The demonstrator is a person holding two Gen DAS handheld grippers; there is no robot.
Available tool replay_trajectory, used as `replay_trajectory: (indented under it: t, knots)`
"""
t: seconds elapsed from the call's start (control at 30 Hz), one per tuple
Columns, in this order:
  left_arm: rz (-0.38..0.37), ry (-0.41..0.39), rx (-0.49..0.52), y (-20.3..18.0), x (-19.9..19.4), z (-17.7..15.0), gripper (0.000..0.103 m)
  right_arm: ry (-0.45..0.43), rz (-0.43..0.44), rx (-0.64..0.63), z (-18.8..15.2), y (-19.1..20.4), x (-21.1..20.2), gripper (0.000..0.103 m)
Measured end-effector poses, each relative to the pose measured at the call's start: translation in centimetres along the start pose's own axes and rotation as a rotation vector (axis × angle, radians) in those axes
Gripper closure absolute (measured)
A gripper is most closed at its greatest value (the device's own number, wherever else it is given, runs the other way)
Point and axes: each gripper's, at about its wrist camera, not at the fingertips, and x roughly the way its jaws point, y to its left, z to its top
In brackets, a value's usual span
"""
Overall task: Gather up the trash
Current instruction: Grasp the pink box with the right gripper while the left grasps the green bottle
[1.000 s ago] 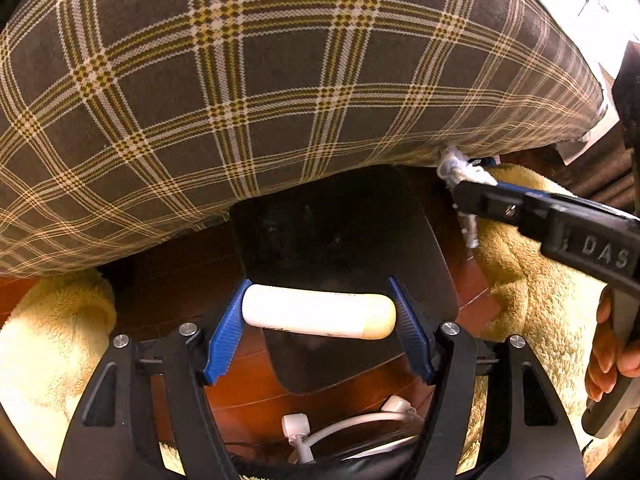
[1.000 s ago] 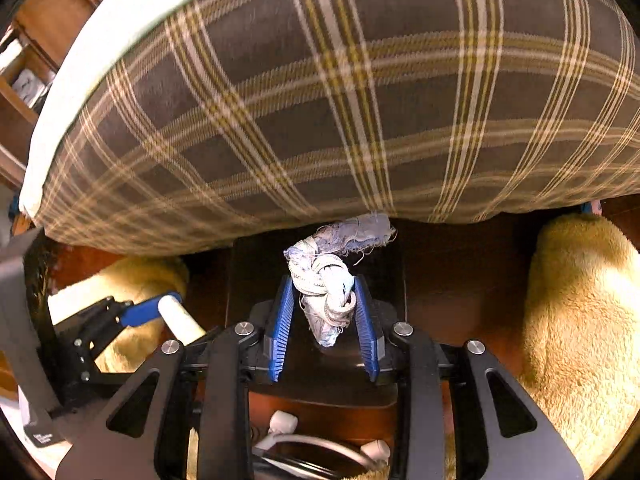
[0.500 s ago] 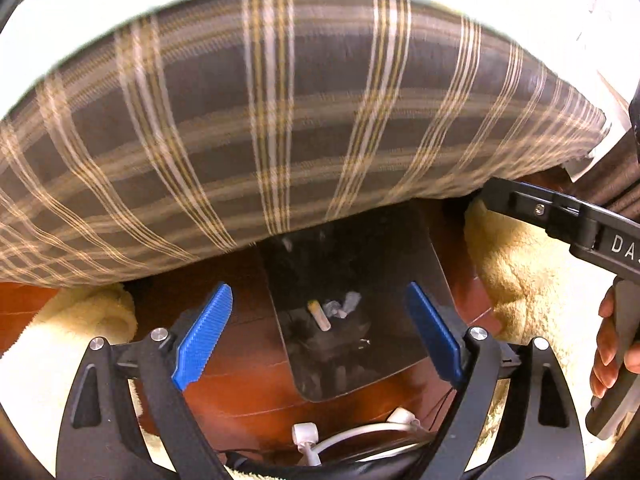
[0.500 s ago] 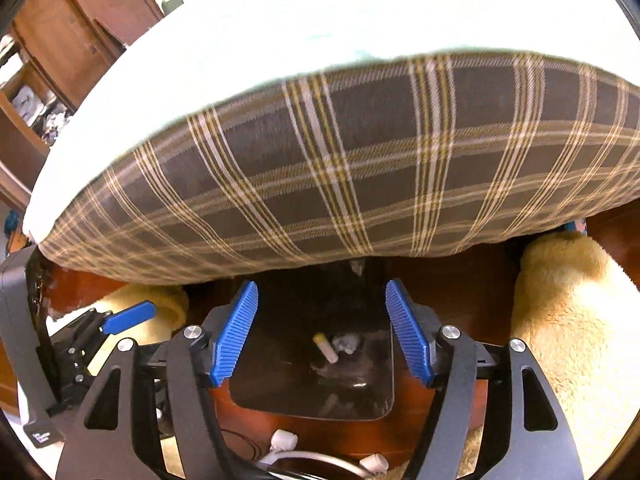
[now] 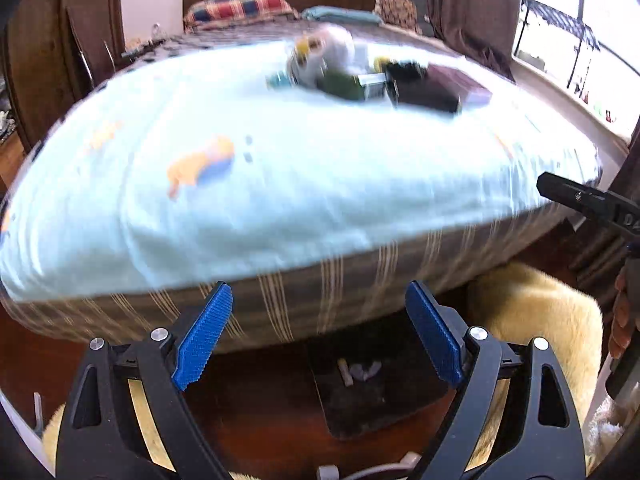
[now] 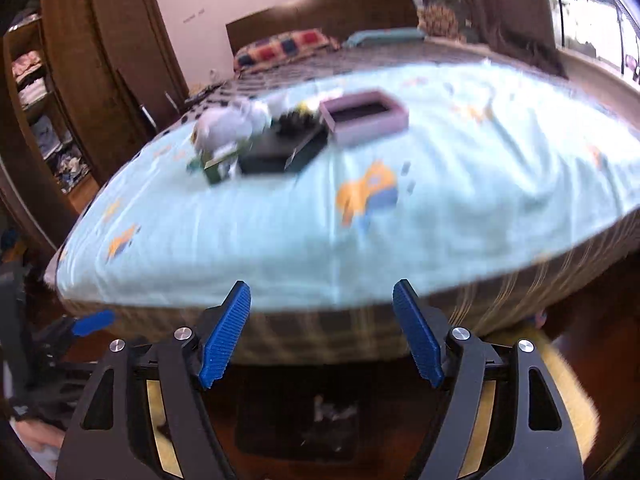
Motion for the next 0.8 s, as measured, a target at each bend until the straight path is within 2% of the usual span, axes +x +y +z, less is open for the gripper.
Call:
replay_trajectory:
  t: [0.2, 0.33, 0.53, 0.63, 0.8]
  knots:
    - [-0.01, -0.048, -0.002, 0.1, 0.1, 2.9, 0.019, -0.028, -0.04, -0.011, 1.7, -0.1, 1.7, 0.019]
    - [-0.055, -0.041, 0.009, -0.2, 2.0, 4.9, 0.019, -0.027, -0.081, -0.012, 3.1, -0.2, 3.9, 0.016]
    - [-0.056, -0.026, 0.018, -0.6, 5.7, 8.2, 0.019, -0.01, -0.12, -0.022, 5.2, -0.9, 7.8, 0.014]
    - [-0.064, -0.012, 0.027, -1.0, 7.1, 9.4, 0.02, 0.01, -0.124, -0.03, 6.1, -1.0, 9.5, 0.007]
    - [-0.082, -0.002, 0.049, -1.6, 9.1, 11.7, 0.027, 0.008, -0.144, -0.046, 7.5, -1.1, 11.2, 0.006]
